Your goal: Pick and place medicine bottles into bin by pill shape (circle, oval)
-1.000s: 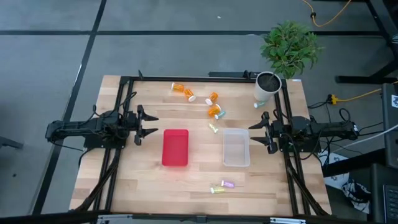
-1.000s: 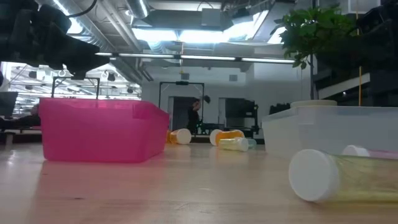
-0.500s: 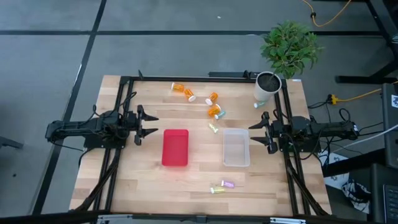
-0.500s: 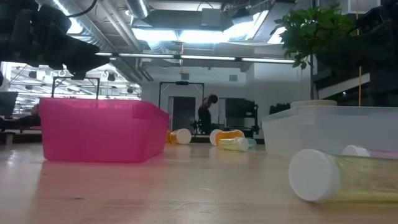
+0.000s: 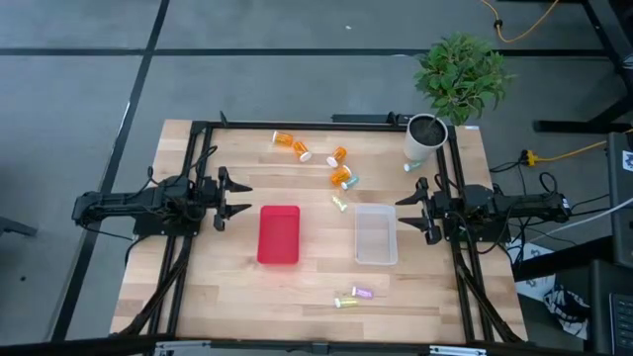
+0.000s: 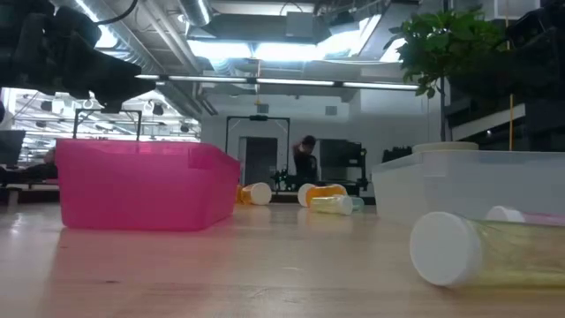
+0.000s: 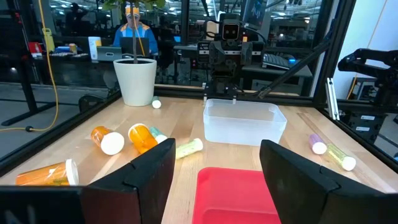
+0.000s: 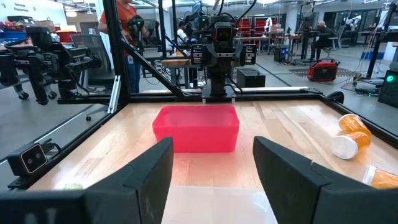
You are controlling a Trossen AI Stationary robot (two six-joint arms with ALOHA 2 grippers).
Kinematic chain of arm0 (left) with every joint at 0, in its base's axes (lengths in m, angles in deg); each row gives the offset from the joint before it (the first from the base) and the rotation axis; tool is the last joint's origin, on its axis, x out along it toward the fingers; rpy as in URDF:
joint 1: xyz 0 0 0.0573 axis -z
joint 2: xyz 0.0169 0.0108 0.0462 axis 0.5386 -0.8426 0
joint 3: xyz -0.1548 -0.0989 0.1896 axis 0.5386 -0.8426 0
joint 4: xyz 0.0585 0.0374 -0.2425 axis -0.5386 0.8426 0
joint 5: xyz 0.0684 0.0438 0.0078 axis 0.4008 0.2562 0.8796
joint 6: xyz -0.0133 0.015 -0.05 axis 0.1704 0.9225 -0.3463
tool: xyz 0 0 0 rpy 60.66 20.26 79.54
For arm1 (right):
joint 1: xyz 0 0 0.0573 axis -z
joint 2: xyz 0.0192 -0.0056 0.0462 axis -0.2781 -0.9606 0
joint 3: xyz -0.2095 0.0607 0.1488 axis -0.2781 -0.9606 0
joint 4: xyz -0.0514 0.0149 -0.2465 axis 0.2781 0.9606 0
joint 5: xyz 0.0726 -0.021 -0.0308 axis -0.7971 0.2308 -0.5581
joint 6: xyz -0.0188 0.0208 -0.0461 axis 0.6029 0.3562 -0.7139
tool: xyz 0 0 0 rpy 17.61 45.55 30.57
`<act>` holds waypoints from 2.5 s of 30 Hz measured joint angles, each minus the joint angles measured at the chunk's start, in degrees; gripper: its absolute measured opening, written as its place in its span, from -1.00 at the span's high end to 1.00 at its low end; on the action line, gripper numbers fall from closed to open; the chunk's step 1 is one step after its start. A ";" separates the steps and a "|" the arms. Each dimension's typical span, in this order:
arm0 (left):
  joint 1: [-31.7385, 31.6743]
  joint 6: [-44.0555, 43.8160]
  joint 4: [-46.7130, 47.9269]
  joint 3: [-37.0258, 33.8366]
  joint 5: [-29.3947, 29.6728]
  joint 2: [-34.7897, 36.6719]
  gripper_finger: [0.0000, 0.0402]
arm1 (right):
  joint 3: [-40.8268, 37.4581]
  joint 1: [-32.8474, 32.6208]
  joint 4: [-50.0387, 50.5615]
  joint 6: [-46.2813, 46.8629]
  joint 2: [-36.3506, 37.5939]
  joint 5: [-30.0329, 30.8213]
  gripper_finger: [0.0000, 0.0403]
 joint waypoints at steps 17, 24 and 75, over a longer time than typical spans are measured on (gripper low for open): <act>-0.02 0.00 0.00 -0.01 0.00 0.01 -0.13 | 0.00 -0.01 -7.76 3.23 -11.55 1.68 -0.12; 0.00 0.02 0.00 0.01 -0.01 0.01 -0.13 | 1.17 -0.01 -16.72 2.98 -21.59 4.40 -0.12; -0.01 -13.42 -2.88 -0.01 0.11 0.01 -0.13 | 26.79 -0.01 6.04 21.09 -49.38 6.56 -0.12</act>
